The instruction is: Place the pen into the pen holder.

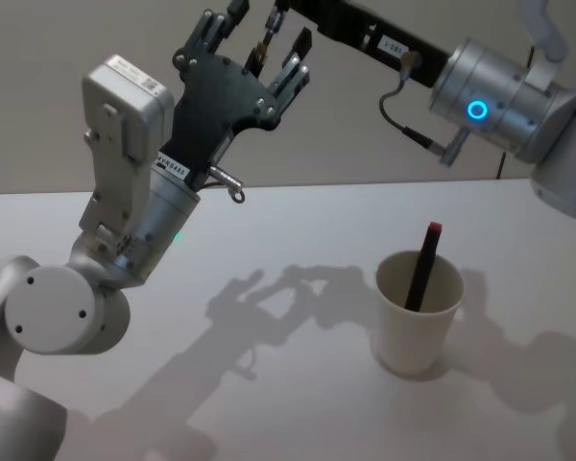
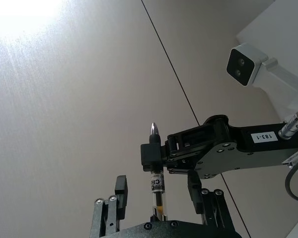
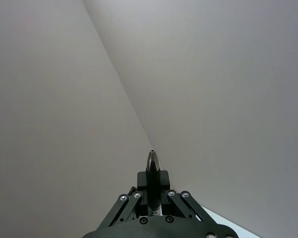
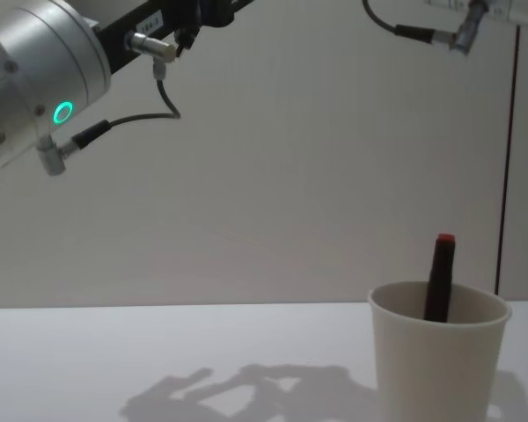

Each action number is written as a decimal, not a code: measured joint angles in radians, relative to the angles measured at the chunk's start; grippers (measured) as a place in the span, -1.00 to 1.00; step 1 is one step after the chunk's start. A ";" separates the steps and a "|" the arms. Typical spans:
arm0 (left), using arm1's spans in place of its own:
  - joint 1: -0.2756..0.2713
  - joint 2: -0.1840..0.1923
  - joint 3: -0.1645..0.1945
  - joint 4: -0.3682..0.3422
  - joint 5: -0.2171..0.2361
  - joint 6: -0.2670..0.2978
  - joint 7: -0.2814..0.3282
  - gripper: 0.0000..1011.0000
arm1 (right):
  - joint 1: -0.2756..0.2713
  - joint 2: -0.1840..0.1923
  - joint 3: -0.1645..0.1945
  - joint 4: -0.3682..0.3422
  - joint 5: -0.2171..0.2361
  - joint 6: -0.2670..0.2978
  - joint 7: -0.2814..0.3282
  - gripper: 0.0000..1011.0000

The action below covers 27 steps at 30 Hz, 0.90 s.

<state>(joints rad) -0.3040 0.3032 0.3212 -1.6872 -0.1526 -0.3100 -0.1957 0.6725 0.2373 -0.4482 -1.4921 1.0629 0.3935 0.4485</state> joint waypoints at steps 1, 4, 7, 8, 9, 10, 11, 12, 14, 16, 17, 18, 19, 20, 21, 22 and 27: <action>0.000 0.000 0.000 0.000 0.000 0.000 0.000 0.49 | 0.000 0.000 0.000 0.000 0.000 0.000 0.000 -0.77; 0.000 0.000 0.000 0.000 0.000 0.000 0.000 0.63 | 0.000 0.000 0.000 0.000 0.000 0.000 0.000 -0.77; 0.000 0.000 0.000 0.000 0.000 0.000 0.000 0.83 | 0.001 0.000 0.000 0.001 0.000 -0.002 0.003 -0.77; 0.000 0.000 0.000 0.000 0.000 0.000 0.000 0.86 | 0.003 0.000 0.000 0.001 0.000 -0.003 0.004 -0.77; 0.000 0.000 0.000 0.000 0.000 0.000 0.000 0.88 | 0.004 0.000 0.000 0.002 -0.001 -0.004 0.007 -0.77; 0.000 0.000 0.000 0.000 0.000 0.000 0.000 0.92 | 0.007 -0.001 0.000 0.004 -0.004 -0.006 0.011 -0.77; 0.000 0.000 0.000 0.000 0.000 0.000 0.000 0.98 | 0.010 -0.002 0.001 0.006 -0.007 -0.008 0.014 -0.77; 0.000 0.000 0.000 0.000 0.000 0.000 0.000 0.98 | 0.012 -0.002 0.001 0.008 -0.009 -0.010 0.017 -0.77; 0.000 0.000 0.000 0.000 0.000 0.000 0.000 0.98 | 0.020 -0.003 0.003 0.015 -0.018 -0.019 0.027 -0.77; 0.000 0.000 0.000 0.000 0.000 0.000 0.000 0.98 | 0.028 -0.004 0.006 0.021 -0.028 -0.029 0.034 -0.77; 0.000 0.000 0.000 0.000 0.000 0.000 0.000 0.98 | 0.032 -0.005 0.008 0.025 -0.031 -0.032 0.035 -0.77; 0.000 0.000 0.000 0.000 0.000 0.000 0.000 0.98 | 0.036 -0.005 0.010 0.027 -0.036 -0.036 0.037 -0.77; 0.000 0.000 0.000 0.000 0.000 0.000 0.000 0.98 | 0.042 -0.005 0.012 0.031 -0.043 -0.043 0.038 -0.77; 0.000 0.000 0.000 0.000 0.000 0.000 0.000 0.98 | 0.046 -0.004 0.015 0.034 -0.047 -0.046 0.038 -0.77; 0.000 0.000 0.000 0.000 0.000 0.000 0.000 0.98 | 0.048 -0.004 0.016 0.035 -0.050 -0.049 0.038 -0.77; 0.000 0.000 0.000 0.000 0.000 0.000 0.000 0.98 | 0.051 -0.004 0.019 0.038 -0.055 -0.053 0.038 -0.77; 0.000 0.000 0.000 0.000 0.000 0.000 0.000 0.98 | 0.068 0.009 0.038 0.048 -0.082 -0.072 0.031 -0.77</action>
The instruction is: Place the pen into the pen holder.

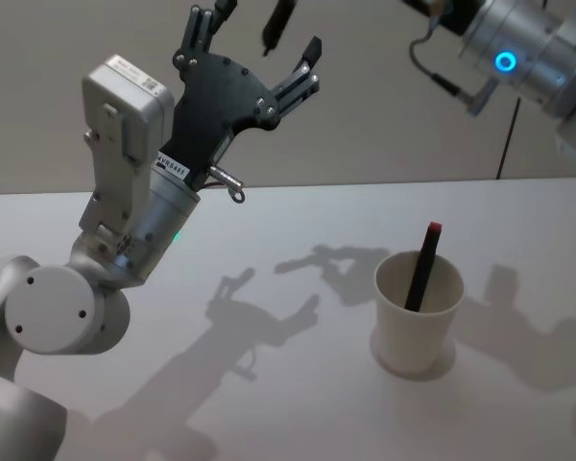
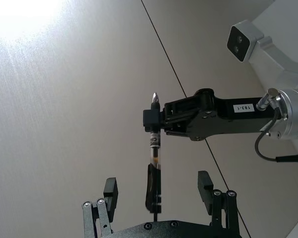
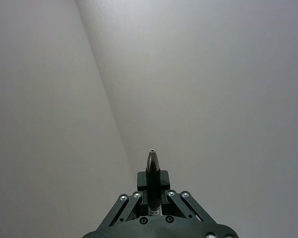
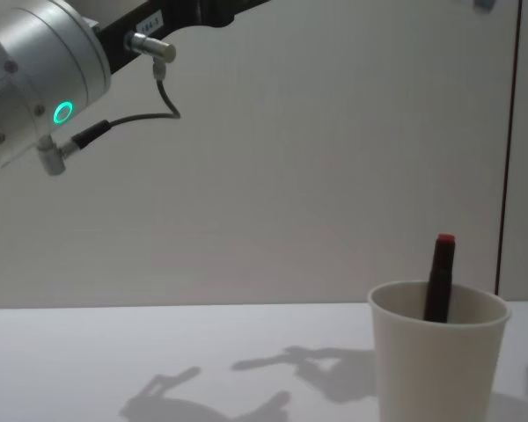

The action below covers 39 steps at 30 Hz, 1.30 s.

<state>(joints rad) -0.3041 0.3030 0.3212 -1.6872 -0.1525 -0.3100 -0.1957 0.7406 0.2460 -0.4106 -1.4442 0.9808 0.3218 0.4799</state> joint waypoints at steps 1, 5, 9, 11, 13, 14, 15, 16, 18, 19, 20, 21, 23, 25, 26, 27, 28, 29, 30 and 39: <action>0.000 0.000 0.000 0.000 0.000 0.000 0.000 0.98 | 0.003 0.007 0.007 0.002 -0.009 -0.004 -0.004 -0.77; 0.000 0.000 0.000 0.000 0.000 0.000 0.000 0.98 | 0.006 0.027 0.025 0.003 -0.027 -0.008 -0.016 -0.77; 0.000 0.000 0.000 0.000 0.000 0.000 0.000 0.98 | 0.003 0.057 0.049 0.003 -0.036 -0.002 -0.030 -0.77; 0.000 0.000 0.000 0.000 0.000 0.000 0.000 0.98 | -0.002 0.073 0.060 0.002 -0.038 0.008 -0.038 -0.77; 0.000 0.000 0.000 0.000 0.000 0.000 0.000 0.98 | -0.007 0.084 0.067 0.001 -0.038 0.018 -0.044 -0.77; 0.000 0.000 0.000 0.000 0.000 0.000 0.000 0.98 | -0.010 0.090 0.070 0.001 -0.038 0.023 -0.046 -0.77; 0.000 0.000 0.000 0.000 0.000 0.000 0.000 0.98 | -0.014 0.100 0.077 -0.001 -0.035 0.032 -0.051 -0.77; 0.000 0.000 0.000 0.000 0.000 0.000 0.000 0.98 | -0.016 0.104 0.079 -0.002 -0.033 0.040 -0.054 -0.77; 0.000 0.000 0.000 0.000 0.000 0.000 0.000 0.98 | -0.023 0.117 0.087 -0.003 -0.026 0.059 -0.057 -0.77; 0.000 0.000 0.000 0.000 0.000 0.000 0.000 0.98 | -0.026 0.123 0.089 -0.004 -0.023 0.066 -0.058 -0.77; 0.000 0.000 0.000 0.000 0.000 0.000 0.000 0.98 | -0.028 0.127 0.091 -0.004 -0.019 0.075 -0.058 -0.77; 0.000 0.000 0.000 0.000 0.000 0.000 0.000 0.98 | -0.032 0.134 0.095 -0.005 -0.013 0.090 -0.058 -0.77; 0.000 0.000 0.000 0.000 0.000 0.000 0.000 0.98 | -0.037 0.142 0.098 -0.005 -0.006 0.106 -0.055 -0.77; 0.000 0.000 0.000 0.000 0.000 0.000 0.000 0.98 | -0.042 0.152 0.102 -0.005 0.006 0.133 -0.048 -0.77; 0.000 0.000 0.000 0.000 0.000 0.000 0.000 0.98 | -0.044 0.155 0.103 -0.005 0.010 0.141 -0.045 -0.77; 0.000 0.000 0.000 0.000 0.000 0.000 0.000 0.98 | -0.047 0.160 0.105 -0.005 0.018 0.156 -0.037 -0.77; 0.000 0.000 0.000 0.000 0.000 0.000 0.000 0.98 | -0.048 0.162 0.106 -0.005 0.023 0.167 -0.032 -0.77; 0.000 0.000 0.000 0.000 0.000 0.000 0.000 0.98 | -0.050 0.165 0.106 -0.004 0.027 0.175 -0.027 -0.77; 0.000 0.000 0.000 0.000 0.000 0.000 0.000 0.98 | -0.050 0.167 0.107 -0.004 0.031 0.183 -0.023 -0.77; 0.000 0.000 0.000 0.000 0.000 0.000 0.000 0.98 | -0.064 0.195 0.109 0.004 0.075 0.280 0.058 -0.77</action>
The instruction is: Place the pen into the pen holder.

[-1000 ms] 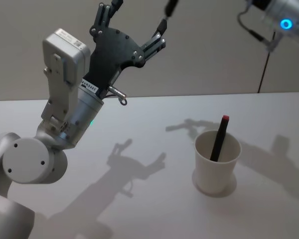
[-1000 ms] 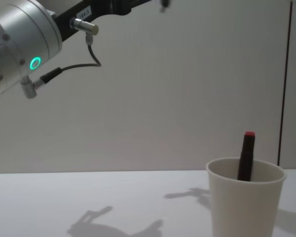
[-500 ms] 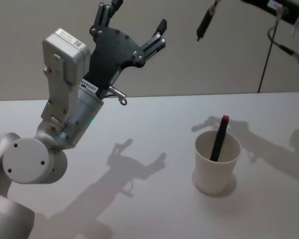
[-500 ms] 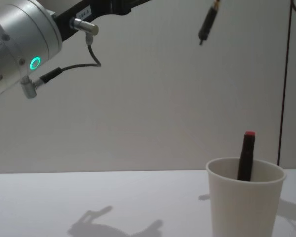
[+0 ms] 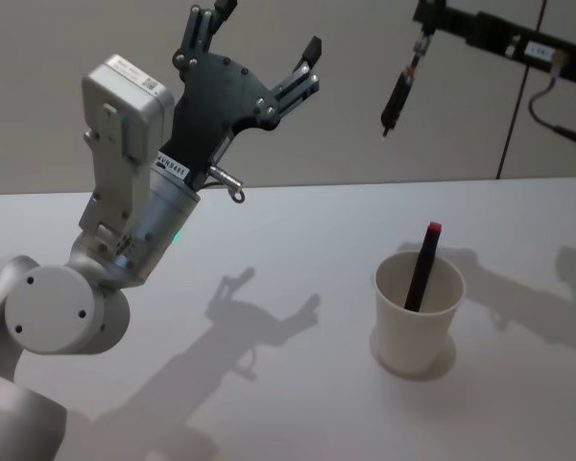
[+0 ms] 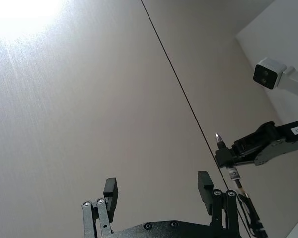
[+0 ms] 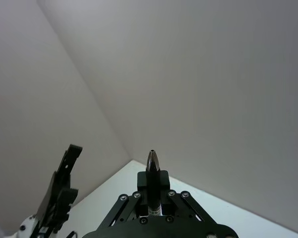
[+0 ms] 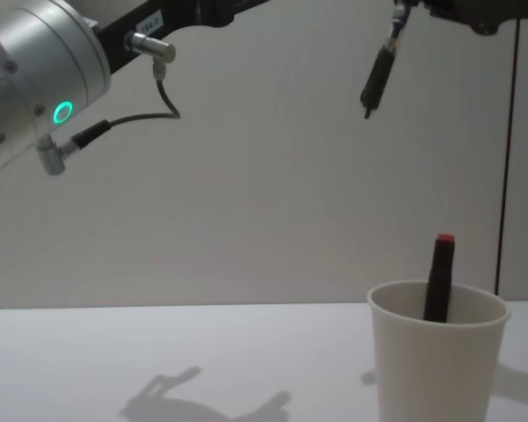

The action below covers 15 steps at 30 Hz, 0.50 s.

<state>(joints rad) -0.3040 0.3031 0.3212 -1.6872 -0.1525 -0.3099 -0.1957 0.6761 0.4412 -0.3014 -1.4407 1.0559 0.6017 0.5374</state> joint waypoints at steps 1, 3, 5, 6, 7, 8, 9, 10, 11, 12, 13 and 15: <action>0.000 0.000 0.000 0.000 0.000 0.000 0.000 0.98 | -0.003 0.005 0.000 0.001 0.007 0.017 0.018 -0.77; 0.000 0.000 0.000 0.000 0.000 0.000 0.000 0.98 | -0.006 0.010 0.000 0.001 0.014 0.032 0.034 -0.77; 0.000 0.000 0.000 0.000 0.000 0.000 0.000 0.98 | -0.013 0.019 -0.001 0.001 0.022 0.054 0.059 -0.77; 0.000 0.000 0.000 0.000 0.000 0.000 0.000 0.98 | -0.016 0.022 -0.001 0.001 0.025 0.062 0.071 -0.77; 0.000 0.000 0.000 0.000 0.000 0.000 0.000 0.98 | -0.022 0.029 -0.003 -0.001 0.028 0.073 0.090 -0.77; 0.000 0.000 0.000 0.000 0.000 0.000 0.000 0.98 | -0.022 0.029 -0.003 -0.001 0.028 0.073 0.090 -0.77; 0.000 0.000 0.000 0.000 0.000 0.000 0.000 0.98 | -0.030 0.037 -0.005 -0.004 0.030 0.085 0.108 -0.77; 0.000 0.000 0.000 0.000 0.000 0.000 0.000 0.98 | -0.038 0.045 -0.006 -0.008 0.030 0.094 0.126 -0.77; 0.000 0.000 0.000 0.000 0.000 0.000 0.000 0.98 | -0.042 0.049 -0.007 -0.011 0.030 0.098 0.134 -0.77; 0.000 0.000 0.000 0.000 0.000 0.000 0.000 0.98 | -0.046 0.052 -0.008 -0.013 0.029 0.102 0.141 -0.77; 0.000 0.000 0.000 0.000 0.000 0.000 0.000 0.98 | -0.050 0.057 -0.009 -0.016 0.029 0.106 0.148 -0.77; 0.000 0.000 0.000 0.000 0.000 0.000 0.000 0.98 | -0.062 0.069 -0.012 -0.023 0.023 0.115 0.169 -0.77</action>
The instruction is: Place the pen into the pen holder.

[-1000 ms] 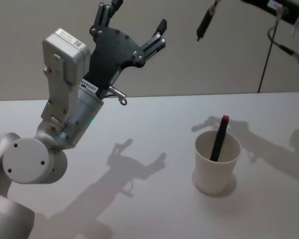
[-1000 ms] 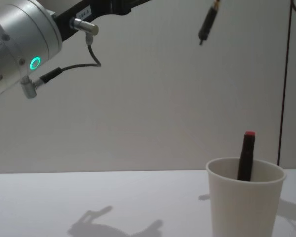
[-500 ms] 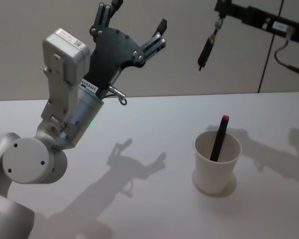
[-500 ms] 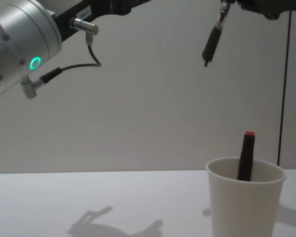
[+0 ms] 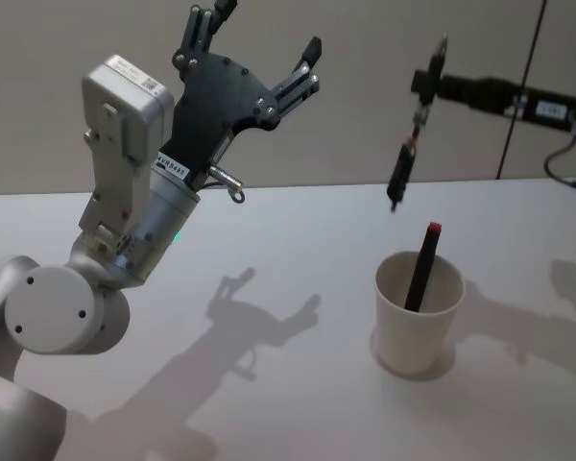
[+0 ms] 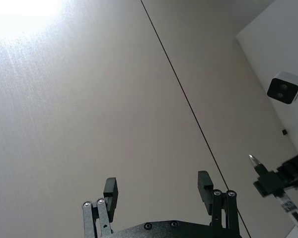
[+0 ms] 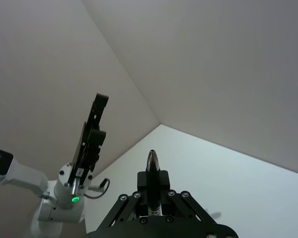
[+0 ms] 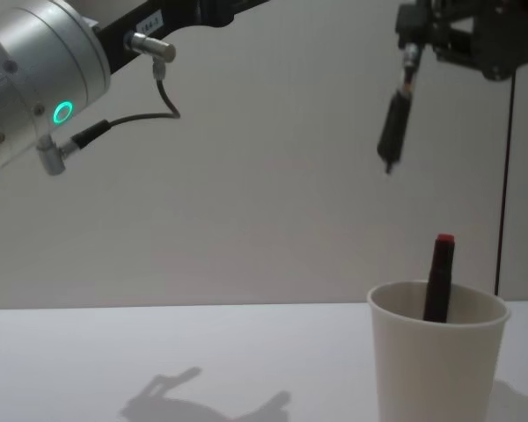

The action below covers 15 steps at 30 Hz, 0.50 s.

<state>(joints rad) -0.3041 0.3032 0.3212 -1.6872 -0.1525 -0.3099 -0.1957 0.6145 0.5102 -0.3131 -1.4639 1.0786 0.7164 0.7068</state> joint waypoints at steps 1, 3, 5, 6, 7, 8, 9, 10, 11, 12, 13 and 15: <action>0.000 0.000 0.000 0.000 0.000 0.000 0.000 0.98 | -0.003 0.004 -0.001 -0.002 -0.003 0.003 0.006 -0.77; 0.000 0.000 0.000 0.000 0.000 0.000 0.000 0.98 | -0.015 0.017 -0.003 -0.011 -0.014 0.008 0.024 -0.77; 0.000 0.000 0.000 0.000 0.000 0.000 0.000 0.98 | -0.020 0.025 -0.005 -0.015 -0.023 0.010 0.032 -0.77; 0.000 0.000 0.000 0.000 0.000 0.000 0.000 0.98 | -0.026 0.032 -0.006 -0.020 -0.033 0.010 0.042 -0.77; 0.000 0.000 0.000 0.000 0.000 0.000 0.000 0.98 | -0.030 0.037 -0.007 -0.022 -0.038 0.009 0.047 -0.77; 0.000 0.000 0.000 0.000 0.000 0.000 0.000 0.98 | -0.032 0.040 -0.008 -0.025 -0.043 0.008 0.051 -0.77; 0.000 0.000 0.000 0.000 0.000 0.000 0.000 0.98 | -0.035 0.043 -0.008 -0.026 -0.048 0.007 0.054 -0.77; 0.000 0.000 0.000 0.000 0.000 0.000 0.000 0.98 | -0.037 0.047 -0.009 -0.029 -0.055 0.003 0.059 -0.77; 0.000 0.000 0.000 0.000 0.000 0.000 0.000 0.98 | -0.042 0.053 -0.010 -0.033 -0.065 -0.003 0.065 -0.77; 0.000 0.000 0.000 0.000 0.000 0.000 0.000 0.98 | -0.047 0.059 -0.012 -0.038 -0.076 -0.011 0.070 -0.77; 0.000 0.000 0.000 0.000 0.000 0.000 0.000 0.98 | -0.048 0.061 -0.013 -0.041 -0.083 -0.017 0.074 -0.77; 0.000 0.000 0.000 0.000 0.000 0.000 0.000 0.98 | -0.054 0.069 -0.015 -0.048 -0.097 -0.033 0.079 -0.77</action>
<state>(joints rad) -0.3040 0.3031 0.3212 -1.6872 -0.1526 -0.3100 -0.1957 0.5608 0.5793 -0.3280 -1.5116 0.9812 0.6830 0.7862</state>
